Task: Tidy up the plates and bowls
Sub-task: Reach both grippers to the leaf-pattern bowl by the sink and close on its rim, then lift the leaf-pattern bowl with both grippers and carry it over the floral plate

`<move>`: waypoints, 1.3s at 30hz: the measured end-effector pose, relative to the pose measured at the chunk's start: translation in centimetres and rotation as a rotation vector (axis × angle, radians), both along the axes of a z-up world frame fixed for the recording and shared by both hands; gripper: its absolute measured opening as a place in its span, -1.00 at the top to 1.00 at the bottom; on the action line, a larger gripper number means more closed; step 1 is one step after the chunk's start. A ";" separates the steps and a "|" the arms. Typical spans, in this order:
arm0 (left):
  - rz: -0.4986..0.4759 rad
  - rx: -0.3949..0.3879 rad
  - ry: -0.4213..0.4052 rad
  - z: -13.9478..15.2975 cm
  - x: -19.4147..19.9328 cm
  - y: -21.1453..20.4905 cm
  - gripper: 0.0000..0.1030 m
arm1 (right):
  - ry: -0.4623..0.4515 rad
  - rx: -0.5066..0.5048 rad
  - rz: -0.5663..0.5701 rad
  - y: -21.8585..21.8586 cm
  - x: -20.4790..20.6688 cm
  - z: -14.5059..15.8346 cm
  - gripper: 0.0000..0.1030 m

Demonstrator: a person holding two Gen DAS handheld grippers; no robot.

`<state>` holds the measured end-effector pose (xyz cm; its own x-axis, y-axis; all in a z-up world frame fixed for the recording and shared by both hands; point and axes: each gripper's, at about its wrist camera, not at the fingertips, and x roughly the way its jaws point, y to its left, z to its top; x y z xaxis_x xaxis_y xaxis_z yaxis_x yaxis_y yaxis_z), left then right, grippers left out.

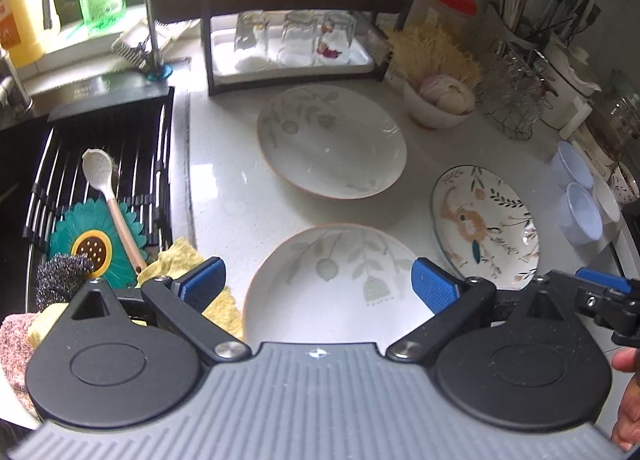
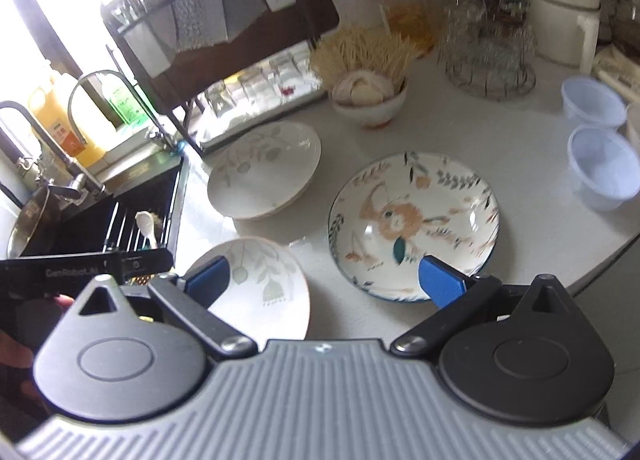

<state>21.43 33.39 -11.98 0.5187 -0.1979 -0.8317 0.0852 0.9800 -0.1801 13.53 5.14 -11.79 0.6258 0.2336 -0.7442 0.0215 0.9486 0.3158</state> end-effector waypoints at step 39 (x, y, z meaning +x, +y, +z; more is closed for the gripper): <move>-0.064 -0.095 0.164 -10.6 4.8 3.7 0.42 | 0.239 0.054 0.027 3.9 4.6 -9.7 0.72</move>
